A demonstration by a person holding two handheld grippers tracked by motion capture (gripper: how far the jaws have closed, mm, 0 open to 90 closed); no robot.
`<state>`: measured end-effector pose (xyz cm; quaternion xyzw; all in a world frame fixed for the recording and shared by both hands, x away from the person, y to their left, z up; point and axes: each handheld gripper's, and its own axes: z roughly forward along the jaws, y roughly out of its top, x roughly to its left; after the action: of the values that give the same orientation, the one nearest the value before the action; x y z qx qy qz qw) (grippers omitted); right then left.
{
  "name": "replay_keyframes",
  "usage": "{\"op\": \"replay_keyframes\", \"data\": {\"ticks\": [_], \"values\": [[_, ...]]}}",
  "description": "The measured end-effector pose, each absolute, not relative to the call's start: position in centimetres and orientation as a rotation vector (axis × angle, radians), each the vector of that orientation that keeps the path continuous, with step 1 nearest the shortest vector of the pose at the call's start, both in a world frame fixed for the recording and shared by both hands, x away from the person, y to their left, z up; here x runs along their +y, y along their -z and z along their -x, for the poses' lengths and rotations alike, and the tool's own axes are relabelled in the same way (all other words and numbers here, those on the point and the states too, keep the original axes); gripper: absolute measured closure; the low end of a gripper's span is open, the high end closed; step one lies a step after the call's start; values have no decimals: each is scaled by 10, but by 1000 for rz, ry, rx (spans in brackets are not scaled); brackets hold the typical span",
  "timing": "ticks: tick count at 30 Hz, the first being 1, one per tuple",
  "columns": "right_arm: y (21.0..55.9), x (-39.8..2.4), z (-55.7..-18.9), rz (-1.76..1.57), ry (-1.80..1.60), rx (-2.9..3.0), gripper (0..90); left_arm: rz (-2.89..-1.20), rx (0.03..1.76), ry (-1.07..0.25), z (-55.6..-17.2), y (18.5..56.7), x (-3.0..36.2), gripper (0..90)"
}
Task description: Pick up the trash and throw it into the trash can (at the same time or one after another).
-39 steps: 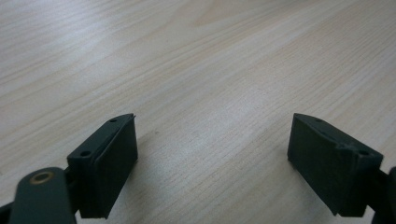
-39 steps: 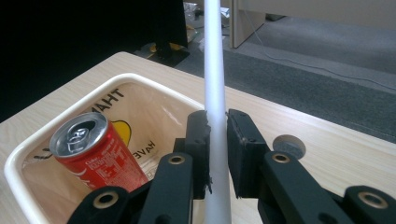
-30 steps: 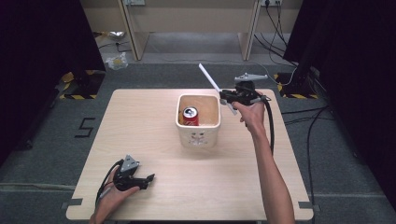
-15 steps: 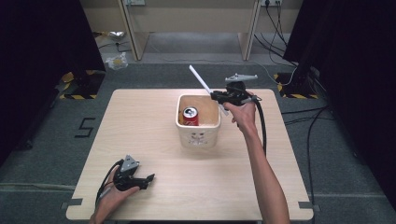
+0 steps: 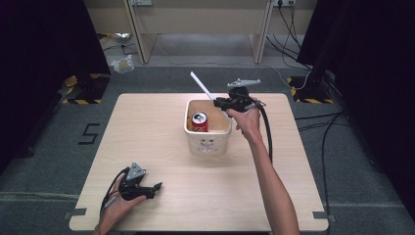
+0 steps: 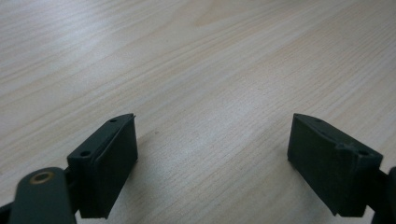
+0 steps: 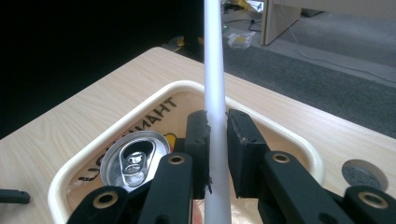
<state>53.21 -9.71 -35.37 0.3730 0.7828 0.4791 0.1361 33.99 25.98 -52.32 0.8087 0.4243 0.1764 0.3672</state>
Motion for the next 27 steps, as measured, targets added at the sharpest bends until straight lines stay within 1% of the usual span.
{"op": "replay_keyframes", "data": {"ticks": [15, 27], "values": [[364, -76, -534, -1066, -1346, 2341, 790, -2077, 1090, -453, -340, 523, 260, 153], [371, -73, -537, -1063, -1286, 2389, 789, -2073, 1093, -454, -340, 523, 260, 153]]}}
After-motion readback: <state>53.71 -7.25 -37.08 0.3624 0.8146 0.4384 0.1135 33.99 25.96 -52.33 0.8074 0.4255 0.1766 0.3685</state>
